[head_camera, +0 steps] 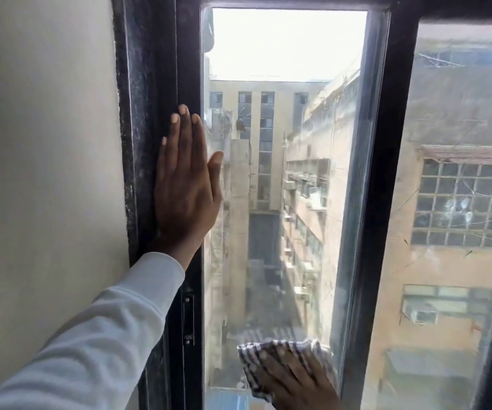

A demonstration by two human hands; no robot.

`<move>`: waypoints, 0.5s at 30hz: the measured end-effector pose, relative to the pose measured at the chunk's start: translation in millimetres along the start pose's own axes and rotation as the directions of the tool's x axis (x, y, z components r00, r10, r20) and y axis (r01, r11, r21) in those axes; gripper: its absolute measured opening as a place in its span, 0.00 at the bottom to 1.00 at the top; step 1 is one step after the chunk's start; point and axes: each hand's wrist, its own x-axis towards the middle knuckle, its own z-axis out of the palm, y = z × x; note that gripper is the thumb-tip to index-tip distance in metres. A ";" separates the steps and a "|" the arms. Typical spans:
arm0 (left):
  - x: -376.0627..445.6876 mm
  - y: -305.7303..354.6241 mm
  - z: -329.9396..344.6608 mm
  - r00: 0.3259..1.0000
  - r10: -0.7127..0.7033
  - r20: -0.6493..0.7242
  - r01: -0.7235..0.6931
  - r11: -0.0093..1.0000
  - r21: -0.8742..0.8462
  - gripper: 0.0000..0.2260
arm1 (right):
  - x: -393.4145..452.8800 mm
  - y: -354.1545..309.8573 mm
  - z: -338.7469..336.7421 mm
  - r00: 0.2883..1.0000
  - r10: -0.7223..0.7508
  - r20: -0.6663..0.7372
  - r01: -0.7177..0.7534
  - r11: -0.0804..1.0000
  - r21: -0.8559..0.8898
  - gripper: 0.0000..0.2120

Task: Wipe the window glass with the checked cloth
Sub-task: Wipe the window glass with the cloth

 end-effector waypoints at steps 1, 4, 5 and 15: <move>0.1 0.2 -0.3 1.000 0.000 0.002 0.000 1.000 -0.009 0.29 | 8.4 13.6 -3.2 0.999 -0.019 -0.026 0.019 1.000 0.015 0.38; 1.2 0.8 -2.0 1.000 0.002 0.006 -0.002 0.999 -0.033 0.29 | 104.9 89.8 -38.4 0.996 0.004 -0.086 0.006 0.993 0.114 0.41; 1.2 0.8 -2.6 1.000 -0.001 0.007 0.001 0.999 -0.041 0.29 | 151.7 122.0 -51.9 0.990 0.050 -0.132 -0.029 0.988 0.151 0.35; 0.5 1.9 -2.6 1.000 0.000 0.011 0.000 0.999 -0.044 0.30 | 240.4 118.0 -69.7 0.912 0.331 -0.244 -0.289 0.938 0.193 0.31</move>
